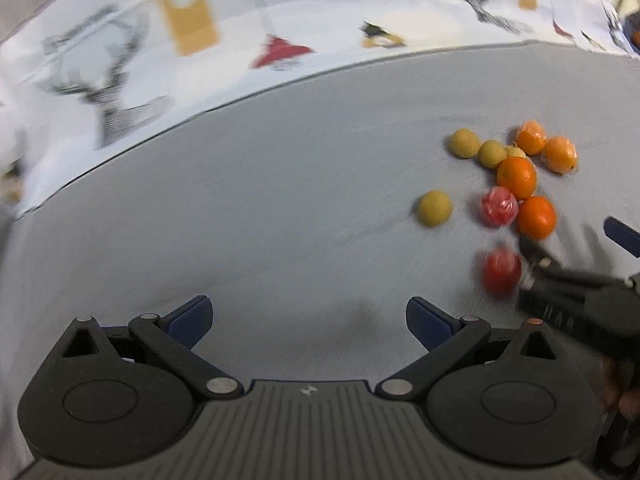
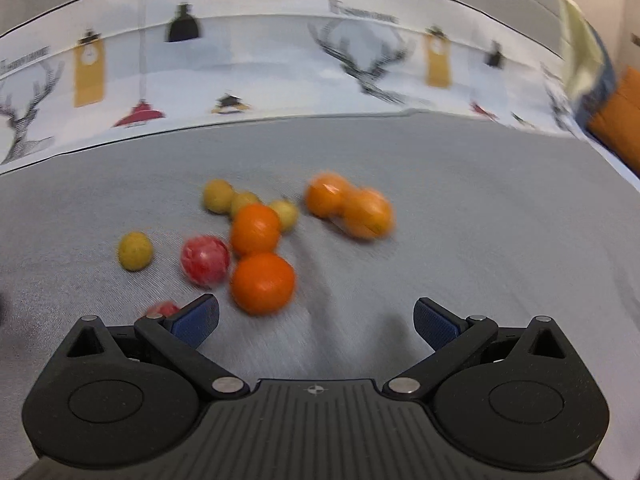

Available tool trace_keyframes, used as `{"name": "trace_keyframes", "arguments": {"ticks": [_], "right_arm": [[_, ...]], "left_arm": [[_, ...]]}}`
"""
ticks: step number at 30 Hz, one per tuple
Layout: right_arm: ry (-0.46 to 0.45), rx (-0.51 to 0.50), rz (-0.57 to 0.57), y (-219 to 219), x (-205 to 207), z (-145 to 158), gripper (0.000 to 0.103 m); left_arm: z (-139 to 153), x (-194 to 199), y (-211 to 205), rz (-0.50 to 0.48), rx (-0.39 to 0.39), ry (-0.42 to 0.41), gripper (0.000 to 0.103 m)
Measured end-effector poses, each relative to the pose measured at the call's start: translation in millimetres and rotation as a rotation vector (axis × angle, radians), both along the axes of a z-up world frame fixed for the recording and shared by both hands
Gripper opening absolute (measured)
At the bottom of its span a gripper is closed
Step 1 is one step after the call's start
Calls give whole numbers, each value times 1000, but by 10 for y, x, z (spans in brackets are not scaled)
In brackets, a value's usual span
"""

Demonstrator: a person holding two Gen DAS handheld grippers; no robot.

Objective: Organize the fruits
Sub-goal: 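Grasp a yellow citrus with the left tool while the right tool grasps a mandarin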

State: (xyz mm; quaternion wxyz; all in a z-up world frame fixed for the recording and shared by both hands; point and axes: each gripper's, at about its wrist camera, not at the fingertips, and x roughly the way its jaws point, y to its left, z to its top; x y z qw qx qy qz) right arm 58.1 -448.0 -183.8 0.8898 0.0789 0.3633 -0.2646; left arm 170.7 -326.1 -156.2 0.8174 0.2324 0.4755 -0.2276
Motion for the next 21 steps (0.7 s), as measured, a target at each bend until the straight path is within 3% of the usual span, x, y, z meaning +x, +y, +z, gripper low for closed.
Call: {"name": "trace_keyframes", "arguments": {"ticks": [3,8,10,13,21], "right_arm": [[4,-5,31,-49,111,-70,102],[-7,70,-71,-311,104,-168,102],[-12,56,-91,-323,99,-188,102],[-16,44,-88,-319,97,-220,102],[-10,-8,-79,-240,76,-204,102]], "left_arm": [[-207,153,-275,-63,-14,22,103],[-438,321,-594,-135,-64,52,103],[-446,395,-617,-125,-113,52,103],[-491,484,-674,-107,-121,66,103],[-400,322,-674,-173,-133,24,100]]}}
